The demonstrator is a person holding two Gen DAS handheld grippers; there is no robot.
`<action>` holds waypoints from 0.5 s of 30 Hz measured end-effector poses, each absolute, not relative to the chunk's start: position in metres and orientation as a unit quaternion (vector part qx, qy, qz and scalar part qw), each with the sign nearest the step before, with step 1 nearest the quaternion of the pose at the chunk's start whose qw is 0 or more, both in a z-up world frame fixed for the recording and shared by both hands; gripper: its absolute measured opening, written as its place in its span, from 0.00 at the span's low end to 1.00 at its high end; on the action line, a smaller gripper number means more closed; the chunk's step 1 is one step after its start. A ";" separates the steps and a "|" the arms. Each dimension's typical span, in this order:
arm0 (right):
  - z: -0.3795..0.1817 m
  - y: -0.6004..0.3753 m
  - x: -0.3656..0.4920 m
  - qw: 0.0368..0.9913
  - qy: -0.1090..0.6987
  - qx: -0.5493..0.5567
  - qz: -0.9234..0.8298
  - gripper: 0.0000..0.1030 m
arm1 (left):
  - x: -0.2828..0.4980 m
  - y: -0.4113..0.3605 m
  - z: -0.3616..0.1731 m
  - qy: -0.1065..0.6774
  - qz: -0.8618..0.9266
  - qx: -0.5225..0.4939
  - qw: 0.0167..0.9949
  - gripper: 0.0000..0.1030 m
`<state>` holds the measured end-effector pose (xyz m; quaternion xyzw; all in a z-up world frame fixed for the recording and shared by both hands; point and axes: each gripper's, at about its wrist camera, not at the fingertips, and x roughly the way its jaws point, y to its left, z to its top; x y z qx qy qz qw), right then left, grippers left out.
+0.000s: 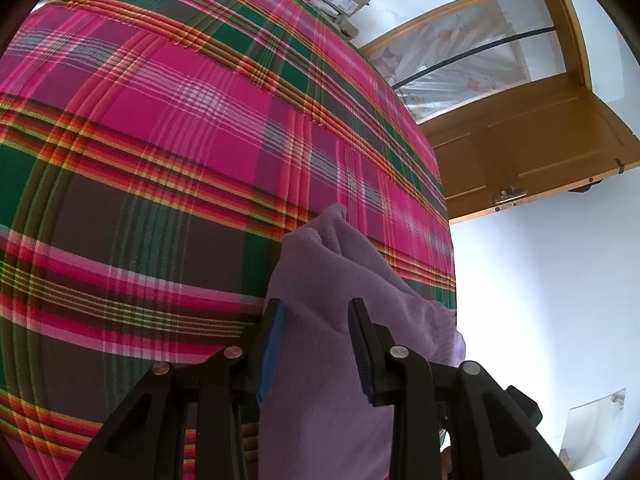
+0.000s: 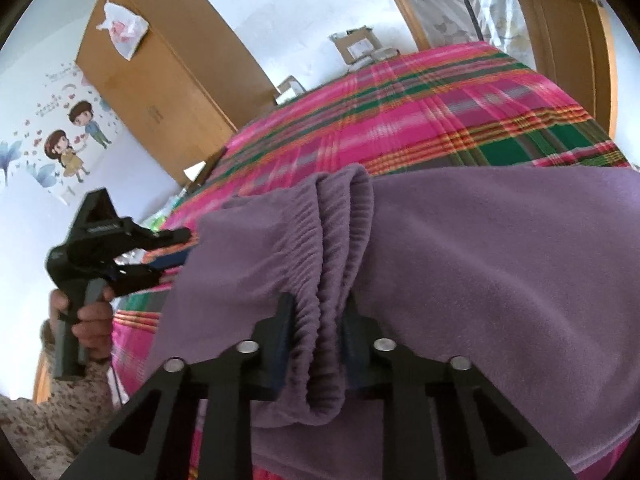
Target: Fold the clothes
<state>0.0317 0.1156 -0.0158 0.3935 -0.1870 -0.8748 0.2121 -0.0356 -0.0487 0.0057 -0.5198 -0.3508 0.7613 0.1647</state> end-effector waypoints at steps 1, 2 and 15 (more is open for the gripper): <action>-0.013 0.115 0.034 0.213 -0.189 0.390 -0.876 0.17 | -0.035 -0.049 0.006 -0.352 0.761 -0.520 0.164 0.32; -0.009 0.115 0.036 0.212 -0.189 0.387 -0.877 0.17 | -0.035 -0.049 0.006 -0.352 0.761 -0.519 0.165 0.32; -0.010 0.118 0.061 0.160 -0.226 0.385 -0.881 0.18 | -0.035 -0.046 0.005 -0.346 0.760 -0.522 0.170 0.35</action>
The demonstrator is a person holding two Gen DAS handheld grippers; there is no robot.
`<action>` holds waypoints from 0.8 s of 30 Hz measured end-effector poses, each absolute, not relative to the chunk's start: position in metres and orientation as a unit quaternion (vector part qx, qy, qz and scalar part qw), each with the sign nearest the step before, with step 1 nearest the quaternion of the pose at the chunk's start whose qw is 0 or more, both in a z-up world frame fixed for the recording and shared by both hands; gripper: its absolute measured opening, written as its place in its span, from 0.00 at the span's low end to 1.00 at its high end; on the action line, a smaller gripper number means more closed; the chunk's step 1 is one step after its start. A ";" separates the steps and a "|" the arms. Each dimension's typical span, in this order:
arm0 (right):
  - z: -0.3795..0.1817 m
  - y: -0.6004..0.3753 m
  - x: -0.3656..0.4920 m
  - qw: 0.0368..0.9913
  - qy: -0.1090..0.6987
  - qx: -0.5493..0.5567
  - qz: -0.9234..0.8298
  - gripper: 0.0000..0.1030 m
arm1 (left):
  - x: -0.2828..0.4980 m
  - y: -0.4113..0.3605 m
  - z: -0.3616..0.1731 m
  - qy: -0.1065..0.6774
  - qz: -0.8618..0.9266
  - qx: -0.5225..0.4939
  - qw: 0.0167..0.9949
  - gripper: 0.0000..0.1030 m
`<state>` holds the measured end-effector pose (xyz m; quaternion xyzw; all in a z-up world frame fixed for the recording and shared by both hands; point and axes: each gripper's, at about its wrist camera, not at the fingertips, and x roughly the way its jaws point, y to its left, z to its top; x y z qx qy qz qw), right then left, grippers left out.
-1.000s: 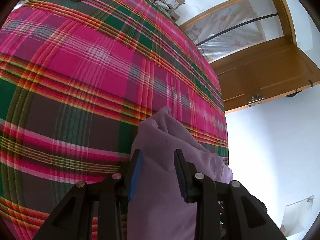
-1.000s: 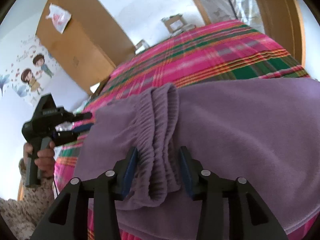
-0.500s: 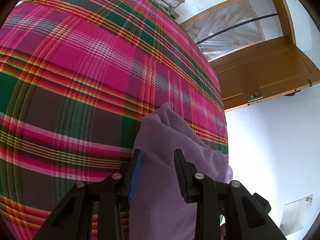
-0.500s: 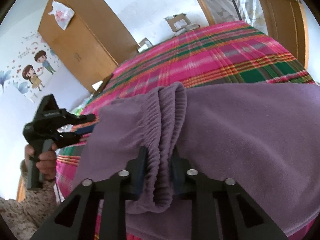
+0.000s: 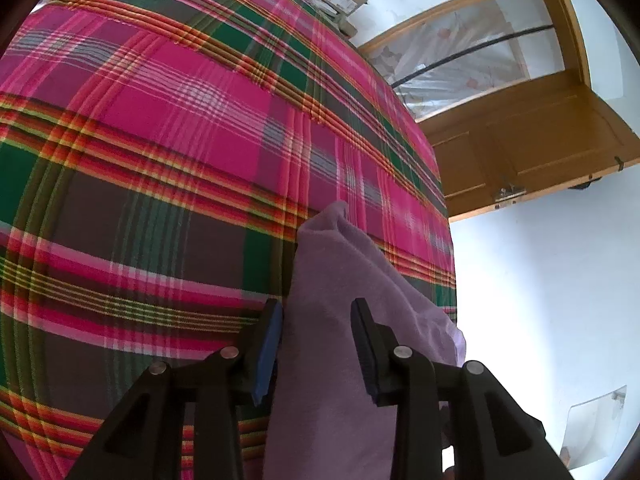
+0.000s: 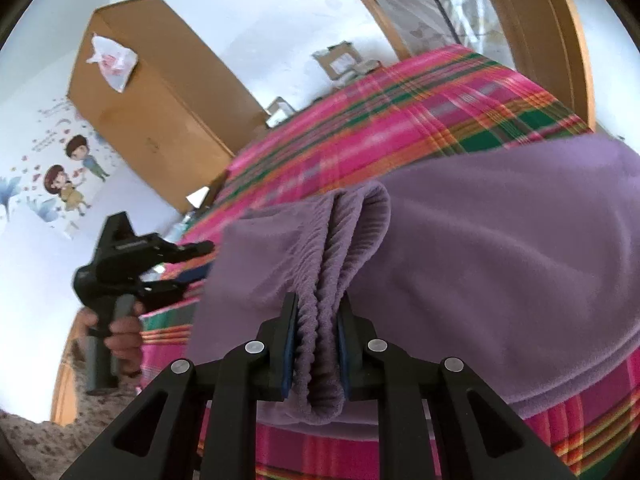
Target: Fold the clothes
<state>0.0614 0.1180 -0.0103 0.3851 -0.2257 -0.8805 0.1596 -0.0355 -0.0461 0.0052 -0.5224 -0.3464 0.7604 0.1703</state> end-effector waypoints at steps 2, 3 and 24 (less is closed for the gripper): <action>-0.015 0.117 0.060 0.155 -0.218 0.385 -0.883 0.18 | -0.035 -0.046 0.003 -0.348 0.759 -0.524 0.169 0.35; -0.016 0.116 0.059 0.151 -0.213 0.383 -0.886 0.18 | -0.035 -0.047 0.003 -0.349 0.758 -0.524 0.169 0.35; 0.010 0.113 -0.004 0.167 -0.128 0.375 -0.903 0.31 | -0.043 -0.048 0.007 -0.340 0.762 -0.525 0.168 0.35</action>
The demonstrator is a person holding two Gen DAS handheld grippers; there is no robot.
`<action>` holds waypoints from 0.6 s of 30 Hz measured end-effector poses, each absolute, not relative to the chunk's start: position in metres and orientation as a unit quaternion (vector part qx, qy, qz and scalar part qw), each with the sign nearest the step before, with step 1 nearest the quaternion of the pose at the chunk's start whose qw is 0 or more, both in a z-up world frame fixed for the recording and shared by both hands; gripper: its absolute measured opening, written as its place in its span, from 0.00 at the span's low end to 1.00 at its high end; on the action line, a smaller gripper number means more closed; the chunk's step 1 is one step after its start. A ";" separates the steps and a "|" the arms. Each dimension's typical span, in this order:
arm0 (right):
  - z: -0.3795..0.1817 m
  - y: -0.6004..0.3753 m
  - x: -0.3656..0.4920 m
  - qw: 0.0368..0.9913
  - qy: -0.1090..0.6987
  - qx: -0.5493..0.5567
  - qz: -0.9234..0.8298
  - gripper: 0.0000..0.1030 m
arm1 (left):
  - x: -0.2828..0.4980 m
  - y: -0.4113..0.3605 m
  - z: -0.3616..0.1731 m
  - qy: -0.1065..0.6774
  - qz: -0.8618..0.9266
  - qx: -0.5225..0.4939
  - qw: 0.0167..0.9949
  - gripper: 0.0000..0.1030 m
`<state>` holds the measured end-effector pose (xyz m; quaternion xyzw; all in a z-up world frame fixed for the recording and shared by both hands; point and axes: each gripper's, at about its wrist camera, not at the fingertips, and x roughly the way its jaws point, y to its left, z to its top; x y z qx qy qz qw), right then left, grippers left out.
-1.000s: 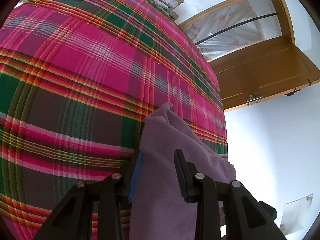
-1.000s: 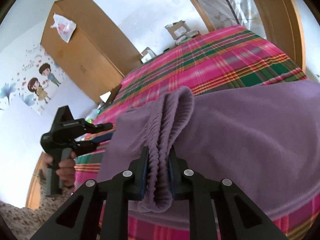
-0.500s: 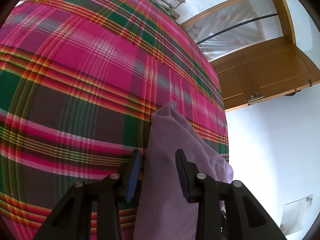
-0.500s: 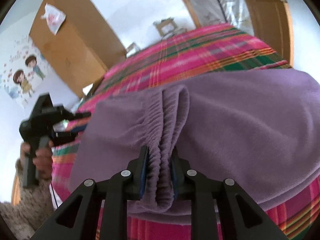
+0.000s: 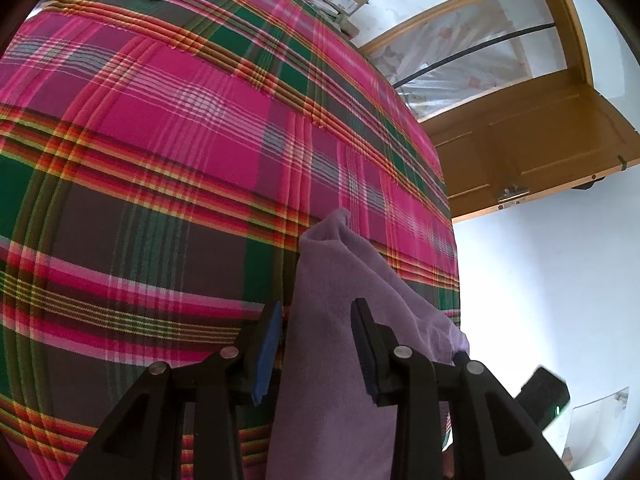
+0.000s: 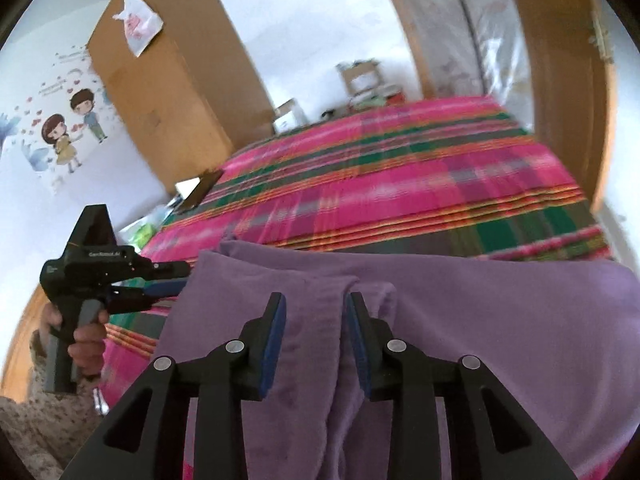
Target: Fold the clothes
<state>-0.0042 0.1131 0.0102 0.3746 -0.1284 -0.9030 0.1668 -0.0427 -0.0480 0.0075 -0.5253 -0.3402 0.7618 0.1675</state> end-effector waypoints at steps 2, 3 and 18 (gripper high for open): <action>0.004 0.115 -0.018 0.177 -0.147 0.391 -0.891 0.29 | -0.043 -0.047 0.007 -0.338 0.762 -0.527 0.167 0.35; 0.001 0.116 -0.023 0.181 -0.156 0.399 -0.885 0.27 | -0.044 -0.047 0.007 -0.337 0.761 -0.529 0.166 0.35; -0.006 0.109 -0.023 0.204 -0.146 0.431 -0.867 0.19 | -0.044 -0.038 0.007 -0.315 0.767 -0.534 0.167 0.35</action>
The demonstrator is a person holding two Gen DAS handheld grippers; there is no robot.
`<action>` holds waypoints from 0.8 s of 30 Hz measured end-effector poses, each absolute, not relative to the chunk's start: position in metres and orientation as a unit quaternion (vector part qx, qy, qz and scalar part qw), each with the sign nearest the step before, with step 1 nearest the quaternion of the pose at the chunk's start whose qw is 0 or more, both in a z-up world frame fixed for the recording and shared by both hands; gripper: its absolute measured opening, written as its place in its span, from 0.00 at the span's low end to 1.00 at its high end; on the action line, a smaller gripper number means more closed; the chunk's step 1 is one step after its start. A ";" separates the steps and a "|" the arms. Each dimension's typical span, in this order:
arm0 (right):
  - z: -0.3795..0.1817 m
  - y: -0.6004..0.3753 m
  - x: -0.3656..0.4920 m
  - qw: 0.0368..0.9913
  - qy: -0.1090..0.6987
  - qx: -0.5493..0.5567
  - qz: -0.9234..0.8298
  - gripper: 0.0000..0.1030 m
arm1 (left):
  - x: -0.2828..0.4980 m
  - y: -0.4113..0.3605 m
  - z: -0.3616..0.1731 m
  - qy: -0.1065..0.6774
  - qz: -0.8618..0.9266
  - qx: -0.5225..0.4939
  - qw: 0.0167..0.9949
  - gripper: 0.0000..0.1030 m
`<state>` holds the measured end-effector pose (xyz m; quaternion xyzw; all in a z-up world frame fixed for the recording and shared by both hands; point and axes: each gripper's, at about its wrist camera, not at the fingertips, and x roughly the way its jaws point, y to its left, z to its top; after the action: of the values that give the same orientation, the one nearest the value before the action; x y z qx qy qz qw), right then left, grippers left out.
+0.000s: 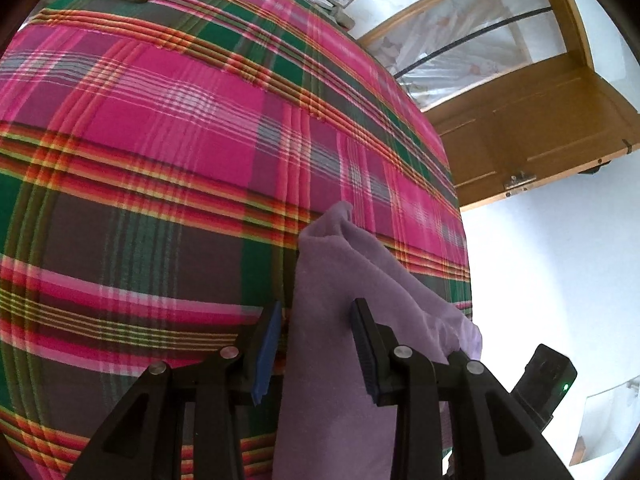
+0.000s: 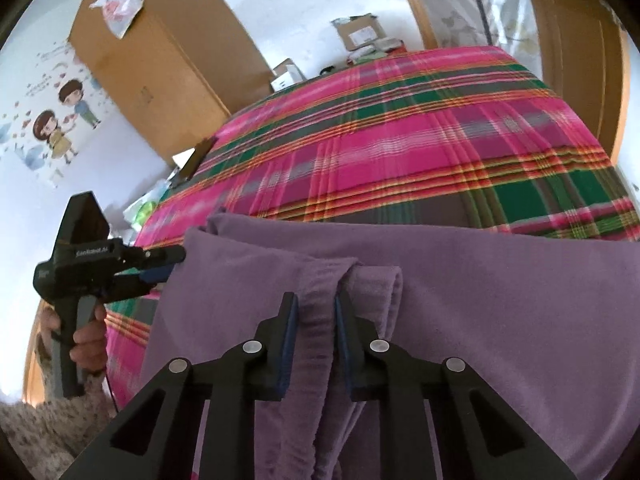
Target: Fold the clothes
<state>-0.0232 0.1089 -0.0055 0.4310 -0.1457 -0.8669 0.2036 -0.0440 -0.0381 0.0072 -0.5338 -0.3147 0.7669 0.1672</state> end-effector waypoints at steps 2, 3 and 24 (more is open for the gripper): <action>-0.007 0.112 -0.031 0.216 -0.166 0.430 -0.861 0.19 | -0.044 -0.037 0.007 -0.315 0.766 -0.535 0.167 0.35; -0.008 0.113 -0.035 0.219 -0.175 0.432 -0.857 0.19 | -0.044 -0.037 0.006 -0.315 0.766 -0.535 0.167 0.35; -0.011 0.113 -0.023 0.157 -0.152 0.396 -0.892 0.07 | -0.042 -0.040 0.004 -0.315 0.768 -0.533 0.164 0.35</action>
<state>-0.0232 0.1132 -0.0112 0.3958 -0.1521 -0.8920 0.1566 -0.0425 -0.0403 0.0040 -0.5330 -0.3154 0.7677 0.1644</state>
